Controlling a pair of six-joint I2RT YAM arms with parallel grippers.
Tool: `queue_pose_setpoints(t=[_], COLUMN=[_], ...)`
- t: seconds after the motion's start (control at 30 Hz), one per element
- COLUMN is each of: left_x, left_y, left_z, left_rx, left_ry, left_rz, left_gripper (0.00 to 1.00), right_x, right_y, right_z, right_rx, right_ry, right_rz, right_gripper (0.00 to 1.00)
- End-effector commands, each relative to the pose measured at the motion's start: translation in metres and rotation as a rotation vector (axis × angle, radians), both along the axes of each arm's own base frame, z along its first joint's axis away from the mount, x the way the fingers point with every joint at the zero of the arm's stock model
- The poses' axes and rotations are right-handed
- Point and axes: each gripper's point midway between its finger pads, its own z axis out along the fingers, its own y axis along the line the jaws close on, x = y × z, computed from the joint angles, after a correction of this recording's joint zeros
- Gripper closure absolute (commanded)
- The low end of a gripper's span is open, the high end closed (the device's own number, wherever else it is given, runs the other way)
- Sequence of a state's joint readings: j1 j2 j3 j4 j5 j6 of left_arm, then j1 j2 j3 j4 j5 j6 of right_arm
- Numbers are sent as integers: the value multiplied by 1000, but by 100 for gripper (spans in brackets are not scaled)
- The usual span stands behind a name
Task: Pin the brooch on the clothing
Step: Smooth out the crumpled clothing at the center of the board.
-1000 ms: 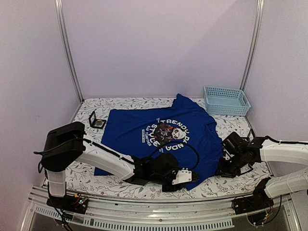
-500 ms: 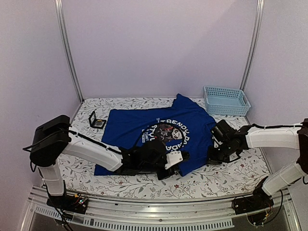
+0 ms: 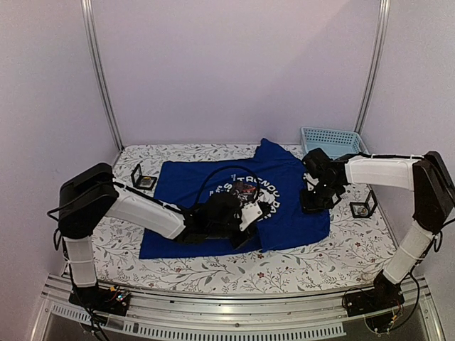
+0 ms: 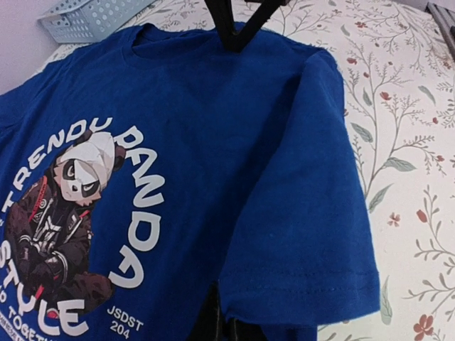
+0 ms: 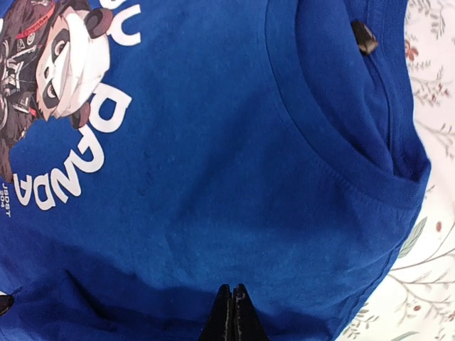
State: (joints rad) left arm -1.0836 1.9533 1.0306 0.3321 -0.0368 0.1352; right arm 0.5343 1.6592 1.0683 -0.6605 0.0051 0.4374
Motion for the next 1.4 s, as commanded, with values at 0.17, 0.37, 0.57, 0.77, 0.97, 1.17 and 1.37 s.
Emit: queue_pose_setpoints(t=[0.17,0.37,0.57,0.77,0.97,1.17,1.37], left_x=[53,65,54,51,48,46,45], left_y=[2,-1,-3,-2,-3,-3,-2], left_z=[-17,-37,-34,-33,-31,-31,-29], left_rx=[-23,-18,-68,-65,-74,-71,-71], left_ry=[81,197,250,255,260,264,263], left_rz=[119,121,67,53,45,31,30], left_gripper=[100,100,100,100,100,100,100], right_x=[-11,-48,-70,-94,-92,-96,-96], right_y=[55,85,136,162,156,139,123], right_z=[48,53,47,-4,-22,-33,-34], right_rx=[20,298,300,133,6,-71,-130], right_ry=[-158,-209,-308,-221,-194,-177,-171], right_rz=[262,247,229,361,311,259,221], right_gripper=[90,76,60,63,68,83,98])
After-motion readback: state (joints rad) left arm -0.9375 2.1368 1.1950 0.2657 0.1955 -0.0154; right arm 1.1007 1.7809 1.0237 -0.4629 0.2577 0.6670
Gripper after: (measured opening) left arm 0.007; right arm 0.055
